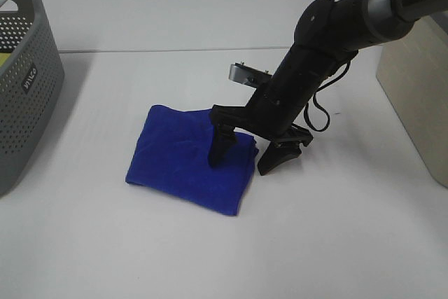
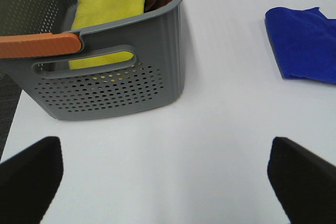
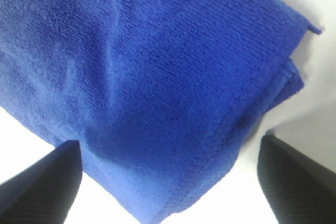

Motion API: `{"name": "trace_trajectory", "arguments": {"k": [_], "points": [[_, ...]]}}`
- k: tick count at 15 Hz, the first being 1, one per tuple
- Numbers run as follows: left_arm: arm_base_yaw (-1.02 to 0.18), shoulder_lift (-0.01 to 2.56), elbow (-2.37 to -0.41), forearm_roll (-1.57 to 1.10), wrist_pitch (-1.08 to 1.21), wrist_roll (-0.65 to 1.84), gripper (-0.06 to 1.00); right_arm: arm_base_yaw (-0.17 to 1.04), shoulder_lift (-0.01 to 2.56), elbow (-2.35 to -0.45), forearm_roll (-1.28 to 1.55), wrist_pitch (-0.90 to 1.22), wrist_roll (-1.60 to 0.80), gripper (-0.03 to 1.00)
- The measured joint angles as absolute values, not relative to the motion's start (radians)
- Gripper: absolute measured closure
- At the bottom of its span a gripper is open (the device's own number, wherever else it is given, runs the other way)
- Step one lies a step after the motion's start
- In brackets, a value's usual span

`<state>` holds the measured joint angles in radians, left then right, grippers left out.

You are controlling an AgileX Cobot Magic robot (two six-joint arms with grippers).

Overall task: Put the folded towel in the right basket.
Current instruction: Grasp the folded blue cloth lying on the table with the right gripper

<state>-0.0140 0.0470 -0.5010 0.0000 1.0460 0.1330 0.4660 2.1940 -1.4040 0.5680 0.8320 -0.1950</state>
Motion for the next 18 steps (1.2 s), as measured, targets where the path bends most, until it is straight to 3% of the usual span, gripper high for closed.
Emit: {"name": "trace_trajectory", "arguments": {"k": [8, 18], "points": [[-0.014, 0.047, -0.501, 0.0, 1.046, 0.133, -0.04, 0.476, 2.194, -1.404, 0.679, 0.802, -0.192, 0.09], [-0.014, 0.047, -0.501, 0.0, 1.046, 0.133, -0.04, 0.651, 2.275, -1.471, 0.768, 0.753, -0.189, 0.11]]}}
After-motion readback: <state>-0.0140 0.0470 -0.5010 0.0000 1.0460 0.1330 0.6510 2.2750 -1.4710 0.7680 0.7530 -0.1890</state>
